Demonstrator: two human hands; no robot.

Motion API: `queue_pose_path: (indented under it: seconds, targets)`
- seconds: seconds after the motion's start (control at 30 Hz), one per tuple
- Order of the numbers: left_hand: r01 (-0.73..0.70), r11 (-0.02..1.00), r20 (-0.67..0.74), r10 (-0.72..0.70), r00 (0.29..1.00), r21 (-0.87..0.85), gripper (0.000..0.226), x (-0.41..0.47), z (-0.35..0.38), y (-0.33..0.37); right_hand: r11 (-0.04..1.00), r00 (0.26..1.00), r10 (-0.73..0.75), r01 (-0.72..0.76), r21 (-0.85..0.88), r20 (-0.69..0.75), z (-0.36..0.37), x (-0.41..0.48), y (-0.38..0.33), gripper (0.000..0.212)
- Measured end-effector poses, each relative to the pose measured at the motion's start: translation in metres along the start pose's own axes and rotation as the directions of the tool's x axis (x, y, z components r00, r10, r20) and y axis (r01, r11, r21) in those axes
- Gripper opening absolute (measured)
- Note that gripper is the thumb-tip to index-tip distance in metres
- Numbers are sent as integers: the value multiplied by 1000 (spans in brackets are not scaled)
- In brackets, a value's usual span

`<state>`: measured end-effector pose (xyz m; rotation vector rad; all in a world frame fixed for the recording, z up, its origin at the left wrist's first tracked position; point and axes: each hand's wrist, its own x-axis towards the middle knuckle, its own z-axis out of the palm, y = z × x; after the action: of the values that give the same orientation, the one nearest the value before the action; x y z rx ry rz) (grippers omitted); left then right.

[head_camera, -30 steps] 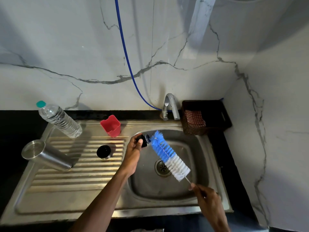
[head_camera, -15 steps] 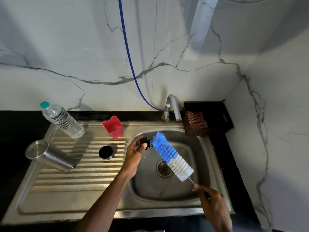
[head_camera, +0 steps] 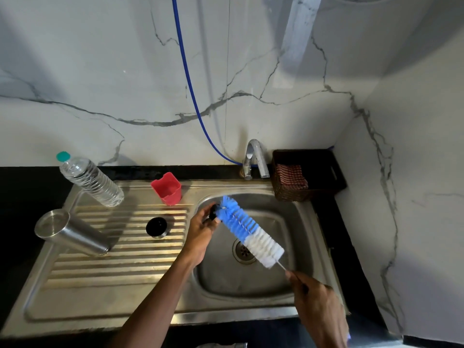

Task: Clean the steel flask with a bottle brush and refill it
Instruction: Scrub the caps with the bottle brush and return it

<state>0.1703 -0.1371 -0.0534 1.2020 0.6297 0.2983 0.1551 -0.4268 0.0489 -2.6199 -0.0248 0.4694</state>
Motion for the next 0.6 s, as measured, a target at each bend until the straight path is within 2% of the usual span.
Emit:
queue_pose_path:
  seconds: [0.13, 0.3, 0.4, 0.5, 0.6]
  targets:
    - [11, 1000, 101, -13, 995, 20, 51, -5, 9, -10, 998, 996, -49, 46, -49, -78, 5, 12, -21, 37]
    - [64, 986, 54, -57, 997, -155, 41, 1, 5, -3, 999, 1000, -26, 27, 36, -16, 4, 3, 1, 35]
    - [66, 991, 57, -60, 997, -120, 43, 0, 2, -1, 999, 1000, -11, 11, 40, -15, 6, -2, 11, 31]
    - [49, 997, 126, -42, 991, -54, 38, -5, 9, -5, 999, 998, -35, 35, 1, -45, 13, 4, -3, 33]
    - [70, 992, 112, -58, 992, -108, 32, -7, 18, -3, 997, 993, -73, 72, -20, -95, 22, 14, -19, 40]
